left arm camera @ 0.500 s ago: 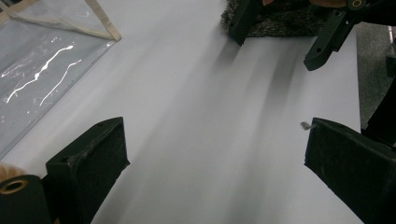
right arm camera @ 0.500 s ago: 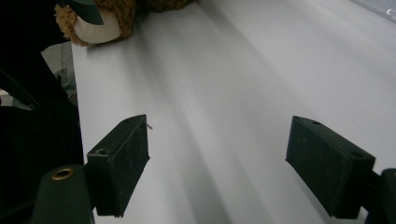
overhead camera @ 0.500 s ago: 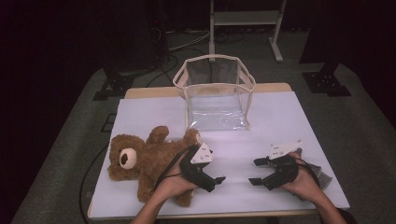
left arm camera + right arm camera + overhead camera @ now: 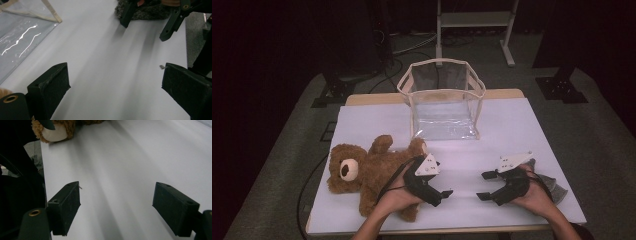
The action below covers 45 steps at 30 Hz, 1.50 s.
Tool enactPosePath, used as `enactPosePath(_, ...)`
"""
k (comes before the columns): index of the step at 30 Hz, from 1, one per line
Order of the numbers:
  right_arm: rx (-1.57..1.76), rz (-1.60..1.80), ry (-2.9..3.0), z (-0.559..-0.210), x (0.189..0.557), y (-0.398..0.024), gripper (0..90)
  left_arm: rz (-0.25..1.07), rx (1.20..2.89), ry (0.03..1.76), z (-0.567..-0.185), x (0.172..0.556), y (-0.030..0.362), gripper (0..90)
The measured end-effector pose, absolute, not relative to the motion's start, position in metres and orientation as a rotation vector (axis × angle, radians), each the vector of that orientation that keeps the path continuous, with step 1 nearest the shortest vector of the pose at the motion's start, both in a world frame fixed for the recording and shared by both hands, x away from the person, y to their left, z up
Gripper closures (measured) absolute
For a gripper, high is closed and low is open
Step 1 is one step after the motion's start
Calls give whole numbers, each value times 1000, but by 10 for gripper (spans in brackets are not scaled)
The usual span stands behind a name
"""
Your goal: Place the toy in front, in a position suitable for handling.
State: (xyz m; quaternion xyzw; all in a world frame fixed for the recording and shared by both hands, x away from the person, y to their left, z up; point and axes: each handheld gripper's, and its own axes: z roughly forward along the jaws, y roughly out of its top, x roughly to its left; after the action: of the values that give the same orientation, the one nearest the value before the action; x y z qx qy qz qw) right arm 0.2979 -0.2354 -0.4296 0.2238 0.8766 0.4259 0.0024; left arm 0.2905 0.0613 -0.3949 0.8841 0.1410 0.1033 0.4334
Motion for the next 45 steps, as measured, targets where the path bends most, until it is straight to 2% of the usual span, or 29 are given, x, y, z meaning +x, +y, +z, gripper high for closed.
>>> enactPosePath(3,682,1320,2763,-431,297,-233,205,251,2199,313,-390,289,63,96)
enactPosePath(20,697,1355,2765,-434,302,-230,218,278,2172,275,-364,289,101,134)
enactPosePath(34,664,1328,2818,-439,306,-214,223,356,2133,341,-334,301,165,157)
enactPosePath(36,664,1326,2821,-440,306,-214,223,368,2137,337,-332,301,168,197)
enactPosePath(43,665,1322,2839,-439,305,-215,239,368,2170,357,-329,309,186,235)
enactPosePath(45,661,1318,2842,-440,304,-214,239,372,2171,364,-327,312,191,270)
